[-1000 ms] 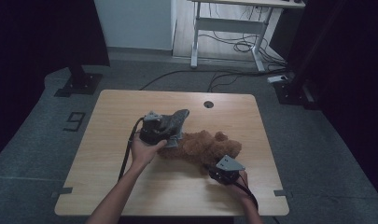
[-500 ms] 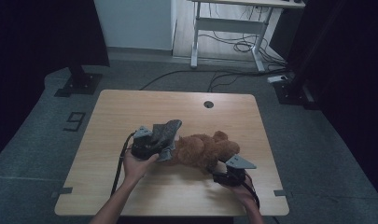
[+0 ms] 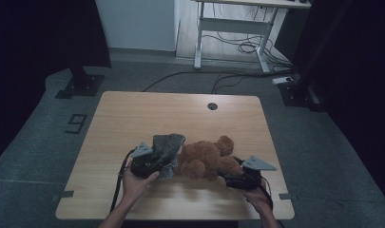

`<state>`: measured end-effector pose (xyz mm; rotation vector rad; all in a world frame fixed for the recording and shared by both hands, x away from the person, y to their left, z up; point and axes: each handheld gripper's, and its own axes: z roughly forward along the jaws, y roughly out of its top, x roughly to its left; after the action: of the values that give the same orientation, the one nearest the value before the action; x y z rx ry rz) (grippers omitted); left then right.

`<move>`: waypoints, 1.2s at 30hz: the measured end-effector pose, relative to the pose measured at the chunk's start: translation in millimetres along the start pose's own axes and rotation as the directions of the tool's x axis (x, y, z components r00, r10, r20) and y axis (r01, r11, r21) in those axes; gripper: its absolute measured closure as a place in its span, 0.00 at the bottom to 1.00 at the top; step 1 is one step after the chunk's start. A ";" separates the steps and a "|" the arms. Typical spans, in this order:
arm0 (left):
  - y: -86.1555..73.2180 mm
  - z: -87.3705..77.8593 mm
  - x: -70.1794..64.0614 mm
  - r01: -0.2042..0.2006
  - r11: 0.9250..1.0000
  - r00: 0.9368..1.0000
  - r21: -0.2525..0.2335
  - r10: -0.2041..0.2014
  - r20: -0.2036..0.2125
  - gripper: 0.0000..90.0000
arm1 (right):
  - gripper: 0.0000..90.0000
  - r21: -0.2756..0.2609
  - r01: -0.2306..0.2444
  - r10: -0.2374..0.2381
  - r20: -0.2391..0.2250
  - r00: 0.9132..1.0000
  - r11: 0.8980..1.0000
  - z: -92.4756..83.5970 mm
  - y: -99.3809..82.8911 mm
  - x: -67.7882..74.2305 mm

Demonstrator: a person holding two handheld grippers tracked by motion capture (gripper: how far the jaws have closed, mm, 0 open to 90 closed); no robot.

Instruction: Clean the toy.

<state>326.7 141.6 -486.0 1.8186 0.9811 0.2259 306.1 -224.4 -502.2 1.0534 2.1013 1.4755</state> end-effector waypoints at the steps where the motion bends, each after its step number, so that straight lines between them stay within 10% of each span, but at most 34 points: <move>1: -0.7 0.1 0.1 -0.002 1.000 1.000 0.002 0.002 -0.004 0.83 | 0.27 0.035 0.014 -0.014 0.004 1.000 0.999 10.3 -3.2 2.7; 13: 18.8 1.7 -8.6 0.002 1.000 1.000 -0.004 -0.002 -0.027 0.83 | 0.47 -0.003 -0.013 0.013 0.105 0.994 1.000 33.5 -14.5 -4.1; 24: 78.8 53.2 -88.8 -0.169 0.986 0.982 0.005 0.168 0.081 0.83 | 0.47 -0.013 -0.010 0.012 0.111 0.994 1.000 27.5 -17.5 -3.1; 30: 45.2 111.4 -107.6 -0.197 0.971 0.973 0.139 0.176 0.146 0.83 | 0.48 -0.014 -0.026 0.027 0.108 0.994 1.000 27.1 -17.7 -3.9; 36: 32.6 100.2 -95.6 -0.186 0.975 0.977 0.123 0.171 0.125 0.85 | 0.53 0.017 -0.023 0.021 0.131 0.991 1.000 28.2 -20.4 -5.6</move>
<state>336.8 -0.1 -479.7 2.0225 0.7688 0.1676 321.0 -214.0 -532.4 1.1515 2.0220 1.3598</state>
